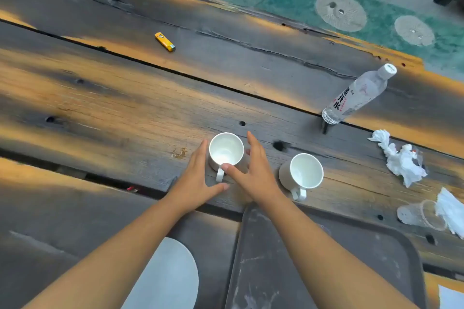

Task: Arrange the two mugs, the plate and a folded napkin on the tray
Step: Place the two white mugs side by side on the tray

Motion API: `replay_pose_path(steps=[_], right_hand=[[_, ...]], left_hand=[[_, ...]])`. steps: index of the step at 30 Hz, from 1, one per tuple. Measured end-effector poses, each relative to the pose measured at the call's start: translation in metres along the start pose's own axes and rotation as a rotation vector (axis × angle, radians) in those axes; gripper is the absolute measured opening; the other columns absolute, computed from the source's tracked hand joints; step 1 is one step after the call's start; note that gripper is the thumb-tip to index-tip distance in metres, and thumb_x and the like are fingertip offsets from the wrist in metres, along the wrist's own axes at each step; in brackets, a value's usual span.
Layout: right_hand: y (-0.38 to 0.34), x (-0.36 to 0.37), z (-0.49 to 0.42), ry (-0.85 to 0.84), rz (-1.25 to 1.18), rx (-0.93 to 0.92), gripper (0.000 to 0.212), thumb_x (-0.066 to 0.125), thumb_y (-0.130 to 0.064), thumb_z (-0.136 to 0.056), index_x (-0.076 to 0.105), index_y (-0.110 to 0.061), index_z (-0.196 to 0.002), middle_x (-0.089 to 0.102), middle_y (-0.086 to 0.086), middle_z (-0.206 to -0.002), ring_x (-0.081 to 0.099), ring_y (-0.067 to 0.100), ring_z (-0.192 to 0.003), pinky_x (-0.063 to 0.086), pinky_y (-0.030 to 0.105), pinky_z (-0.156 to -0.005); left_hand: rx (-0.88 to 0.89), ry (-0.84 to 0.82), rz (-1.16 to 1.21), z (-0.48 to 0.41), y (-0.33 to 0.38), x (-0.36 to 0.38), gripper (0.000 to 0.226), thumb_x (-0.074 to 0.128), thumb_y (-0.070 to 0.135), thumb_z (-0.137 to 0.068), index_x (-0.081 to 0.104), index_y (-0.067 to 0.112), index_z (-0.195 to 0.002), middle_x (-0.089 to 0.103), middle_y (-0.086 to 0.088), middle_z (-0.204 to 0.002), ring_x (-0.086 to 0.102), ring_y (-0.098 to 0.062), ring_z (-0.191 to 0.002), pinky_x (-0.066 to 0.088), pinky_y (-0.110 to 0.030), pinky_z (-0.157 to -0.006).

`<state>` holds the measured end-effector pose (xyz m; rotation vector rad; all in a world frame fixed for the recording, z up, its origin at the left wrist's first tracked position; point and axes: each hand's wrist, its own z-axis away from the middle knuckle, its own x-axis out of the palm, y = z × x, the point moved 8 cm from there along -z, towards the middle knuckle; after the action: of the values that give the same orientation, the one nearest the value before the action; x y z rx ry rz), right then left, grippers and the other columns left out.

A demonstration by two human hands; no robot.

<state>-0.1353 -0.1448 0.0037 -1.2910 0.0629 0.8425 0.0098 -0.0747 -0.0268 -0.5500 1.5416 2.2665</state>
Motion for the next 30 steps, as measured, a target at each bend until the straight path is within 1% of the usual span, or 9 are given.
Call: replay_pose_path(steps=[4, 8, 10, 12, 14, 19, 23, 27, 30], right_hand=[[0.01, 0.004, -0.008, 0.005, -0.088, 0.048, 0.112, 0.078, -0.063, -0.072, 0.009, -0.045, -0.158, 0.021, -0.014, -0.166, 0.03, 0.01, -0.15, 0.034, 0.046, -0.121], [0.02, 0.012, -0.015, -0.044, -0.137, 0.057, 0.112, 0.081, -0.055, -0.071, 0.015, -0.039, -0.159, 0.027, -0.011, -0.164, 0.033, 0.013, -0.15, 0.036, 0.049, -0.12], [0.021, 0.016, -0.018, -0.085, -0.147, 0.031, 0.105, 0.083, -0.045, -0.072, 0.023, -0.034, -0.158, 0.036, -0.009, -0.16, 0.037, 0.014, -0.148, 0.039, 0.049, -0.118], [0.022, 0.017, -0.019, -0.091, -0.172, 0.012, 0.09, 0.083, -0.037, -0.074, 0.036, -0.04, -0.15, 0.049, -0.017, -0.148, 0.047, 0.01, -0.139, 0.045, 0.048, -0.113], [0.023, 0.016, -0.02, -0.086, -0.185, 0.015, 0.079, 0.083, -0.035, -0.074, 0.043, -0.047, -0.142, 0.055, -0.024, -0.137, 0.054, 0.005, -0.13, 0.049, 0.045, -0.109], [0.024, 0.015, -0.02, -0.09, -0.213, 0.023, 0.076, 0.083, -0.031, -0.074, 0.046, -0.049, -0.138, 0.058, -0.023, -0.134, 0.057, 0.005, -0.128, 0.05, 0.046, -0.109], [0.02, 0.01, -0.017, -0.091, -0.197, 0.023, 0.075, 0.084, -0.031, -0.074, 0.046, -0.052, -0.136, 0.058, -0.03, -0.129, 0.057, 0.003, -0.127, 0.05, 0.046, -0.109], [0.019, 0.002, -0.006, -0.094, -0.224, 0.012, 0.076, 0.084, -0.029, -0.074, 0.048, -0.051, -0.136, 0.06, -0.027, -0.129, 0.057, 0.005, -0.127, 0.05, 0.044, -0.109], [0.018, -0.007, 0.007, -0.087, -0.223, -0.016, 0.075, 0.084, -0.024, -0.077, 0.047, -0.053, -0.136, 0.06, -0.028, -0.13, 0.056, 0.001, -0.127, 0.051, 0.031, -0.104]], left_hand=[[-0.005, -0.001, 0.093, -0.01, -0.007, 0.003, 0.124, 0.077, 0.063, -0.067, -0.011, 0.049, -0.154, 0.006, 0.018, -0.166, 0.013, -0.007, -0.154, 0.026, -0.044, -0.123], [-0.016, -0.039, 0.217, -0.017, -0.014, 0.009, 0.122, 0.082, 0.055, -0.067, -0.005, 0.057, -0.152, 0.019, 0.016, -0.165, 0.028, -0.006, -0.15, 0.032, -0.048, -0.122], [0.0, -0.054, 0.259, -0.019, -0.015, 0.009, 0.114, 0.085, 0.048, -0.069, 0.006, 0.061, -0.151, 0.03, 0.022, -0.16, 0.035, 0.0, -0.146, 0.035, -0.045, -0.121], [0.023, -0.049, 0.275, -0.021, -0.016, 0.009, 0.106, 0.087, 0.038, -0.072, 0.019, 0.055, -0.152, 0.04, 0.027, -0.152, 0.04, 0.001, -0.142, 0.038, -0.044, -0.119], [0.02, -0.041, 0.29, -0.022, -0.017, 0.008, 0.105, 0.088, 0.035, -0.072, 0.023, 0.053, -0.152, 0.045, 0.027, -0.149, 0.043, -0.001, -0.141, 0.04, -0.045, -0.118], [0.015, -0.02, 0.292, -0.02, -0.012, 0.008, 0.103, 0.088, 0.042, -0.069, 0.026, 0.055, -0.15, 0.048, 0.027, -0.145, 0.046, -0.002, -0.138, 0.042, -0.043, -0.115], [0.03, -0.02, 0.297, -0.018, -0.004, 0.009, 0.099, 0.088, 0.04, -0.069, 0.029, 0.055, -0.147, 0.05, 0.026, -0.142, 0.047, -0.001, -0.136, 0.042, -0.033, -0.111], [0.038, -0.01, 0.309, -0.007, 0.006, 0.014, 0.095, 0.087, 0.035, -0.072, 0.03, 0.058, -0.144, 0.052, 0.03, -0.137, 0.05, 0.002, -0.132, 0.043, -0.021, -0.103], [0.046, 0.004, 0.322, 0.007, 0.019, 0.019, 0.095, 0.086, 0.036, -0.071, 0.03, 0.053, -0.146, 0.051, 0.026, -0.14, 0.048, -0.001, -0.135, 0.043, -0.031, -0.11]])
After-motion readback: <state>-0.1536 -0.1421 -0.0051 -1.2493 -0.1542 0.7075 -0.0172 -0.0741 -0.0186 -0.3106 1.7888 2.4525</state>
